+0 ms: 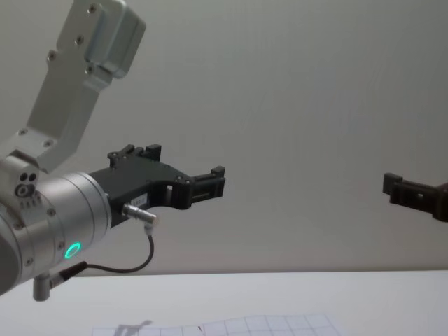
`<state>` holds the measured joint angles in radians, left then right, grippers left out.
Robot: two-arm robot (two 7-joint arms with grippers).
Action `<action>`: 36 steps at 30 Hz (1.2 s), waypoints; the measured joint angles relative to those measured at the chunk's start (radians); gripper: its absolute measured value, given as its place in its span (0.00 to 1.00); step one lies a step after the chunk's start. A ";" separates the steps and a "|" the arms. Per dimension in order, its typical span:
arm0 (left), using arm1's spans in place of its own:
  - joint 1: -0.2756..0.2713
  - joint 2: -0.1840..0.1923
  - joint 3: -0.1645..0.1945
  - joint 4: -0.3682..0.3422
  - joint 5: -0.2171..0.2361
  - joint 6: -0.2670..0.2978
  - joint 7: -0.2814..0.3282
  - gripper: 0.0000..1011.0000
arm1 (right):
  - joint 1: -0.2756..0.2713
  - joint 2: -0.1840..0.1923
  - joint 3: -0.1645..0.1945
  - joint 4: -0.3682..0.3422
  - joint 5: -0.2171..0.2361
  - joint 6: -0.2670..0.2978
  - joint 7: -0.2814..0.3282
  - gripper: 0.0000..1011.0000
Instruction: Use the one hand to pick up the stamp and affix it onto the A4 paper.
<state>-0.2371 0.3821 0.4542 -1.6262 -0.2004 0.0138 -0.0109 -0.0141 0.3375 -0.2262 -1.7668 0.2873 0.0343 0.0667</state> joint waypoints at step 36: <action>0.000 0.000 0.000 0.000 0.000 0.000 0.000 0.99 | -0.032 0.033 0.021 -0.011 0.030 0.012 0.007 0.99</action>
<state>-0.2371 0.3822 0.4542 -1.6262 -0.2004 0.0138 -0.0109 -0.0460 0.3701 -0.2055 -1.7781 0.3170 0.0460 0.0739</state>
